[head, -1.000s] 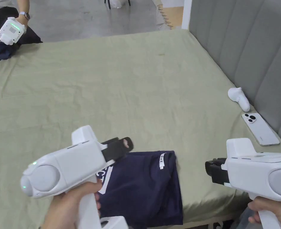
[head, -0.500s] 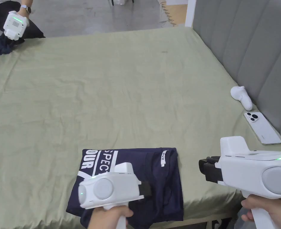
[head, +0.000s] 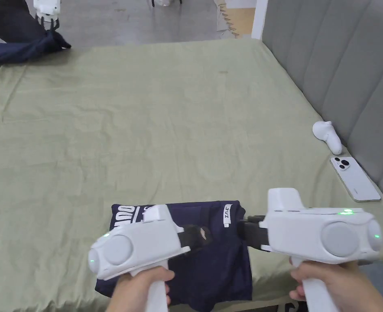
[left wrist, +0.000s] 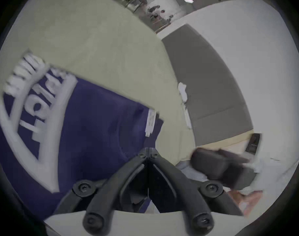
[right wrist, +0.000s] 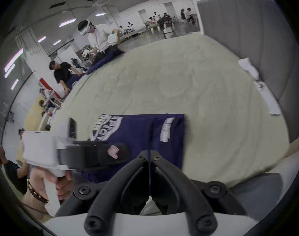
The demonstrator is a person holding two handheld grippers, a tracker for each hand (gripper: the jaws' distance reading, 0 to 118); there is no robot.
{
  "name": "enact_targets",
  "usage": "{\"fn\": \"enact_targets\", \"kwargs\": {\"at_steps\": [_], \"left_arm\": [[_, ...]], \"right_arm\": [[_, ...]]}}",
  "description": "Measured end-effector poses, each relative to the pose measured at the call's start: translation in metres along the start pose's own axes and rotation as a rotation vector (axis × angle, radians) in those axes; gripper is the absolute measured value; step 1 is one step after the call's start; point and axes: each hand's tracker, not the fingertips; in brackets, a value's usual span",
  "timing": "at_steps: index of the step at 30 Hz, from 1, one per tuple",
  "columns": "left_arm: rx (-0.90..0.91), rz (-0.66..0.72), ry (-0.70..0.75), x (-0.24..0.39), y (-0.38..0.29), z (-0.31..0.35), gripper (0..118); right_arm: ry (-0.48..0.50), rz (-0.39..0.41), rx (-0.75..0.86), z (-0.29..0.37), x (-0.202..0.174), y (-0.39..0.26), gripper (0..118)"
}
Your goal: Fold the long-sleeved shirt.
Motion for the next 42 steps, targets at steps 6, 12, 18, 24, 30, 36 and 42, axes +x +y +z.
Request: {"fn": "enact_targets", "kwargs": {"at_steps": [6, 12, 18, 24, 30, 36, 42], "left_arm": [[0.145, 0.025, 0.023, -0.031, 0.029, 0.089, 4], [0.185, 0.135, 0.103, -0.088, 0.039, 0.118, 86], [0.089, 0.228, 0.028, -0.137, 0.035, 0.098, 111], [-0.015, 0.367, -0.133, -0.162, 0.034, 0.038, 109], [-0.029, 0.197, -0.014, -0.133, 0.041, 0.018, 28], [0.010, 0.165, -0.002, -0.136, 0.043, 0.046, 26], [0.066, 0.146, -0.015, -0.161, 0.068, 0.096, 25]], "right_arm": [[0.160, -0.076, -0.156, -0.077, -0.011, -0.003, 0], [-0.123, 0.110, -0.227, -0.117, 0.007, -0.025, 1], [-0.012, 0.012, -0.188, -0.108, 0.010, -0.030, 1], [-0.020, 0.001, -0.192, -0.107, 0.007, -0.030, 1], [-0.029, -0.023, -0.189, -0.107, 0.008, -0.030, 1], [-0.064, 0.003, -0.186, -0.104, -0.019, -0.025, 0], [-0.040, 0.146, -0.047, -0.108, -0.101, -0.005, 0]]}}
